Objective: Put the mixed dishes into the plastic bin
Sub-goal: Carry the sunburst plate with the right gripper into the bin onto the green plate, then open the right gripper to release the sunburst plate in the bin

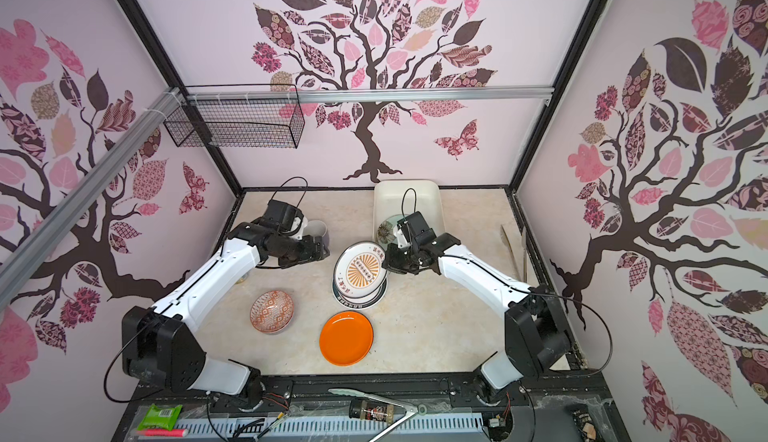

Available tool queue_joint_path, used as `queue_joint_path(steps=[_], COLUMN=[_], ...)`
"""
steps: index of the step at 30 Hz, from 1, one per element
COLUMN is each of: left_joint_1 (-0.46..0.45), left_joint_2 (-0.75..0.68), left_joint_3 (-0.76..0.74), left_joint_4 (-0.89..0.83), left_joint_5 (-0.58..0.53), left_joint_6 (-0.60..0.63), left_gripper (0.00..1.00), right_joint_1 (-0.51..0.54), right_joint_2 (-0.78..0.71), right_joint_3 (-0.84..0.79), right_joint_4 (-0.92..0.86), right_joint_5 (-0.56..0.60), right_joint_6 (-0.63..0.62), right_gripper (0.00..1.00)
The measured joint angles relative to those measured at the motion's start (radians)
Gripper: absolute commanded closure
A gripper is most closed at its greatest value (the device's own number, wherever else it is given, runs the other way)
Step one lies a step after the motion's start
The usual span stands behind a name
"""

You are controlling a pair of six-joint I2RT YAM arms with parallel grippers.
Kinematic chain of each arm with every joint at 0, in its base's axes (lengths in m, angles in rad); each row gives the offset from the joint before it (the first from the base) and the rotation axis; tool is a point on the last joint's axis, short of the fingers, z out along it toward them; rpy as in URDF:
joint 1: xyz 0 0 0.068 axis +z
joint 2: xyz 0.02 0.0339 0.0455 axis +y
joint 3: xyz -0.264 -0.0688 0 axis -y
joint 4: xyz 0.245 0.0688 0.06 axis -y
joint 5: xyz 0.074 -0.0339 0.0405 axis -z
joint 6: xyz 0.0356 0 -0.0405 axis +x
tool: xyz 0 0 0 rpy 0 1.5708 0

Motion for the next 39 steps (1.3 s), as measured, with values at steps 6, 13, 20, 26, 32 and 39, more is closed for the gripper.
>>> queue_joint_path(steps=[6, 13, 20, 26, 32, 39], left_joint_1=[0.001, 0.001, 0.001, 0.001, 0.002, 0.002], left_joint_2=[-0.007, -0.007, -0.003, 0.021, 0.056, 0.092], left_joint_3=[0.0, 0.0, 0.0, 0.004, 0.013, 0.019], left_joint_4=[0.0, -0.002, -0.024, -0.033, -0.044, -0.045], left_joint_5=[0.008, 0.018, 0.018, 0.017, 0.018, 0.019], left_joint_6=[-0.006, -0.005, 0.003, 0.013, 0.018, 0.021], left_gripper=[0.02, 0.02, 0.02, 0.02, 0.03, 0.03], right_joint_1=[-0.134, -0.302, -0.383, -0.39, -0.403, -0.421], right_joint_2=[-0.002, 0.1, 0.247, 0.373, 0.451, 0.486], right_joint_3=[0.058, 0.124, 0.159, 0.208, 0.278, 0.292], right_joint_4=[0.005, 0.021, 0.049, 0.063, 0.07, 0.054], right_joint_5=[-0.003, -0.011, -0.015, -0.021, -0.04, -0.047], right_joint_6=[-0.017, -0.065, -0.1, -0.116, -0.128, -0.142], right_gripper=[0.99, 1.0, 1.0, 1.0, 0.99, 0.73])
